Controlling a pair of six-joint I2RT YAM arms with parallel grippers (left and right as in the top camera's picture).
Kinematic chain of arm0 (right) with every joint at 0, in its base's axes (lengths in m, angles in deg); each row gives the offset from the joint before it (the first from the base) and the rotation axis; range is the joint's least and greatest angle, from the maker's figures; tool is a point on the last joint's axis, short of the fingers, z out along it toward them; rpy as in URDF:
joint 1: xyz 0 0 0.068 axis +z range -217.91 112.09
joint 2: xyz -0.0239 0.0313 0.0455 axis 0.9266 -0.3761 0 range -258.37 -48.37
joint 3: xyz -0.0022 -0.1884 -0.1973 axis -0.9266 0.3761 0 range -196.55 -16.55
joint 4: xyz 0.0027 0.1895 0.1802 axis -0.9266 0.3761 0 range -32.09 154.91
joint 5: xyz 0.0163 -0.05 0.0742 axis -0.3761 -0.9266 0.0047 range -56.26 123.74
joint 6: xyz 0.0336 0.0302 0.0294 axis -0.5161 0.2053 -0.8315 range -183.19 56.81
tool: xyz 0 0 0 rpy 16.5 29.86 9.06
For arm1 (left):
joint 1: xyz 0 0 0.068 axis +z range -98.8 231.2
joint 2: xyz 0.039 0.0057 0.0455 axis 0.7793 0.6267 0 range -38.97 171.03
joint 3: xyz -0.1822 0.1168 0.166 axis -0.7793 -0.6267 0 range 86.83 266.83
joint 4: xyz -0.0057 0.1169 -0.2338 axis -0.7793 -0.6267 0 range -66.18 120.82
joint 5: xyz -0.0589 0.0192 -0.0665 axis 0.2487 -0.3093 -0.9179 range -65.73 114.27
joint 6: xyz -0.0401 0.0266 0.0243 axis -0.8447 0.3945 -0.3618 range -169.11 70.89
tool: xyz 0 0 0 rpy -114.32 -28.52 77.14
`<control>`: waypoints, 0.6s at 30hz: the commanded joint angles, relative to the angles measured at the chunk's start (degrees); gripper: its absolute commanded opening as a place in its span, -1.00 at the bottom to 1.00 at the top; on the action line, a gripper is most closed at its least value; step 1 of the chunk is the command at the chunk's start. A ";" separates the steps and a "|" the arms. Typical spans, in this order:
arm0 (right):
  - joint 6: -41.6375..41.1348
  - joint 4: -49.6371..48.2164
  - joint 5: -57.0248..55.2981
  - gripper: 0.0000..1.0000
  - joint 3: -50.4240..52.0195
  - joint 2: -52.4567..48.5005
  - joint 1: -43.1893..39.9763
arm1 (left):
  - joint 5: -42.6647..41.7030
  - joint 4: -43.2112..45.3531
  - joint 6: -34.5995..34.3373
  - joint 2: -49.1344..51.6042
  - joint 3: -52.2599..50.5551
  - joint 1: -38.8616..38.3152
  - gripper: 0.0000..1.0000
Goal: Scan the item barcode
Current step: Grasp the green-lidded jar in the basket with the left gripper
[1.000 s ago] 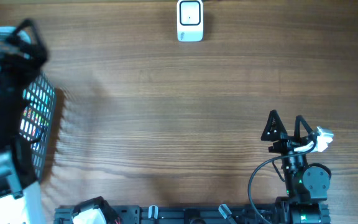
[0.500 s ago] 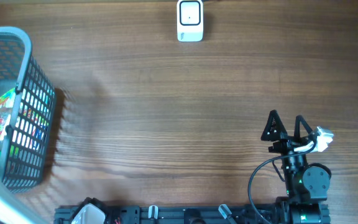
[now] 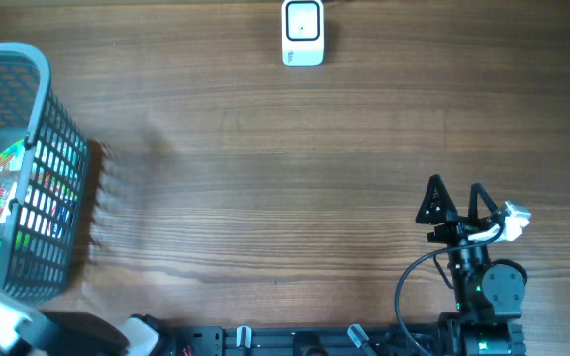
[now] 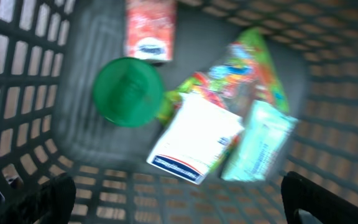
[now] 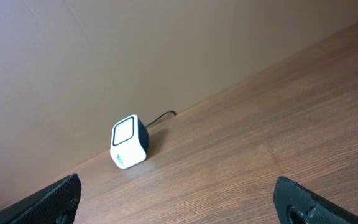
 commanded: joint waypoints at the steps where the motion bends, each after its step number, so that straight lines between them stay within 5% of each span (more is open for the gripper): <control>1: -0.37 -0.33 -1.14 1.00 0.07 0.46 0.33 | 1.60 -0.66 -1.86 5.90 0.48 3.15 1.00; 11: -0.37 -0.33 -1.14 0.99 0.07 0.46 0.33 | 6.86 -1.99 -4.20 12.44 -1.42 4.70 1.00; 18: -0.37 -0.33 -1.14 0.99 0.07 0.46 0.33 | 6.99 5.25 -4.83 12.44 -7.87 4.70 1.00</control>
